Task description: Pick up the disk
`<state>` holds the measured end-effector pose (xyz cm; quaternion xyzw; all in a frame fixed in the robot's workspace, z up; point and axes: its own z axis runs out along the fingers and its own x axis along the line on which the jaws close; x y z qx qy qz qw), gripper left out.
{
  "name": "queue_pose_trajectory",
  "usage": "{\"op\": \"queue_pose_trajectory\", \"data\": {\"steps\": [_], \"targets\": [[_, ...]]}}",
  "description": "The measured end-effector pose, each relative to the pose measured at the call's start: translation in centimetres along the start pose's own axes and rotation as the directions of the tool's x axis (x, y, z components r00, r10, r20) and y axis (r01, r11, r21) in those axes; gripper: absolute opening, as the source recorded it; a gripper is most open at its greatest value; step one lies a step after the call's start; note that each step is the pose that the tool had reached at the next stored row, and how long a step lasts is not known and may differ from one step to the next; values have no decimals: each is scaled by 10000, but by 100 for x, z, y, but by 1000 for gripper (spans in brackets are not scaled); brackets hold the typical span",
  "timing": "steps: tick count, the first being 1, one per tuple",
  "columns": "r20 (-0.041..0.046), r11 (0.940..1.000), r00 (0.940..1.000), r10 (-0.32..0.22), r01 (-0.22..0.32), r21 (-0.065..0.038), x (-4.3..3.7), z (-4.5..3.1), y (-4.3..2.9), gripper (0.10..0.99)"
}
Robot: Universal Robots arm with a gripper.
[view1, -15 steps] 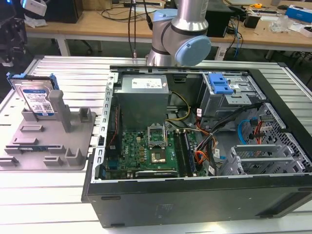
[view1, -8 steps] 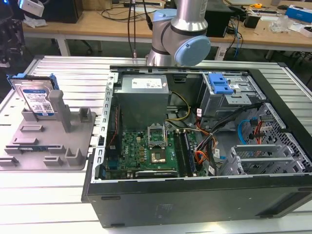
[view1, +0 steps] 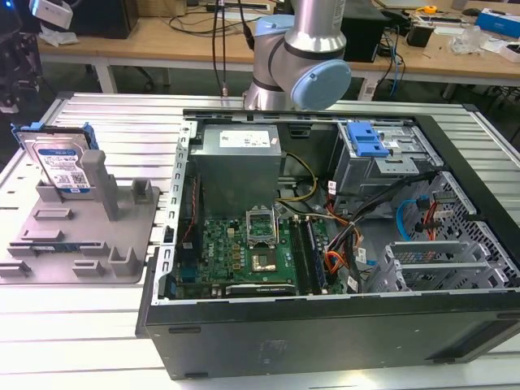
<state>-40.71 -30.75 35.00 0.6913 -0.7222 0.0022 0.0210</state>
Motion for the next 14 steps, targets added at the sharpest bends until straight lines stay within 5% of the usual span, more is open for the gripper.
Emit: {"op": "queue_pose_trajectory", "data": {"steps": [14], "targets": [[-1,10000,10000,-28,28,11,-4,146,14,482]]}}
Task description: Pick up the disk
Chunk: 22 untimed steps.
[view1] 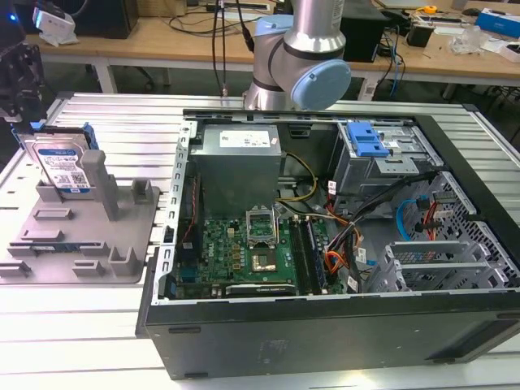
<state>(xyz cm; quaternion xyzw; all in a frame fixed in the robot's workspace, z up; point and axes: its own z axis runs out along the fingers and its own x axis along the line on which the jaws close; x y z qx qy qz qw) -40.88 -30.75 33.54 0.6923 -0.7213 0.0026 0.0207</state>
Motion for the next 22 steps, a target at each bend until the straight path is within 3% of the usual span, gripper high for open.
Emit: {"op": "queue_pose_trajectory", "data": {"steps": [22], "targets": [[0,10000,10000,-68,68,34,-7,211,-4,482]]}}
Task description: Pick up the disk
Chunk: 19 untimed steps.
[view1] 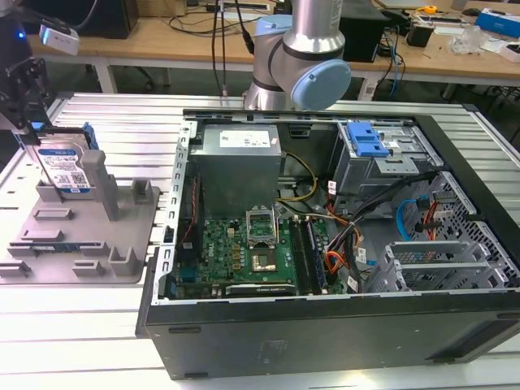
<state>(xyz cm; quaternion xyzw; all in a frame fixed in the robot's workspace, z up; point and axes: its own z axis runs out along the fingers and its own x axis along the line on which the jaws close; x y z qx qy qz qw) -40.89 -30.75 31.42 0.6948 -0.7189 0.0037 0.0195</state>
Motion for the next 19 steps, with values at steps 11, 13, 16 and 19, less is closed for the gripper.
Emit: {"op": "queue_pose_trajectory", "data": {"steps": [11,13,16,19], "targets": [[0,10000,10000,-4,4,0,-3,84,-2,482],[1,10000,10000,-4,4,0,-3,98,-2,482],[0,10000,10000,-5,5,1,-4,120,-2,482],[0,10000,10000,-5,5,0,-4,138,-3,482]]}}
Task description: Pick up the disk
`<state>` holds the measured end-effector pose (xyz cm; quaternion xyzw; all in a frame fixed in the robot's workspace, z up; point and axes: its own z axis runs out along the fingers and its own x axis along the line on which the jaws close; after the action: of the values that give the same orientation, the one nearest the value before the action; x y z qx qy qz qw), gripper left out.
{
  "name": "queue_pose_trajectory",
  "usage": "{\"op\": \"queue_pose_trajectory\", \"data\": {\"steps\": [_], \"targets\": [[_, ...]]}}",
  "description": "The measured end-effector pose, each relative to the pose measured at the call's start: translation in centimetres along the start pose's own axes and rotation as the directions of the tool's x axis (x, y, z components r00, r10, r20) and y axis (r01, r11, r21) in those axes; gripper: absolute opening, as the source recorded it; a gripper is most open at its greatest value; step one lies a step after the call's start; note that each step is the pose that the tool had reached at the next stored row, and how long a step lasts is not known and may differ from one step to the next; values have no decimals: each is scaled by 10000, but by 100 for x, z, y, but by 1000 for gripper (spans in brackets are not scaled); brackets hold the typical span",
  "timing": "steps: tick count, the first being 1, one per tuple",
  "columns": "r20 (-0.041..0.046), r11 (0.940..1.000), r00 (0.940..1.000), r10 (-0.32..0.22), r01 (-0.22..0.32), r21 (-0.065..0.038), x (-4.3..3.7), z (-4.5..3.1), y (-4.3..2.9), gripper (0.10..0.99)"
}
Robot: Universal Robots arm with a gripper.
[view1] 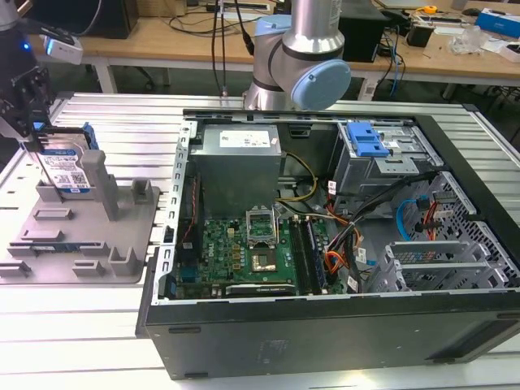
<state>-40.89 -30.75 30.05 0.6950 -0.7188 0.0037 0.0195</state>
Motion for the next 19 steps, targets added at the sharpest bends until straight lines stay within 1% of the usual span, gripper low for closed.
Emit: {"op": "queue_pose_trajectory", "data": {"steps": [17,19], "targets": [[-12,10000,10000,0,0,0,-9,34,5,482],[-16,10000,10000,0,0,0,-9,37,7,467]]}}
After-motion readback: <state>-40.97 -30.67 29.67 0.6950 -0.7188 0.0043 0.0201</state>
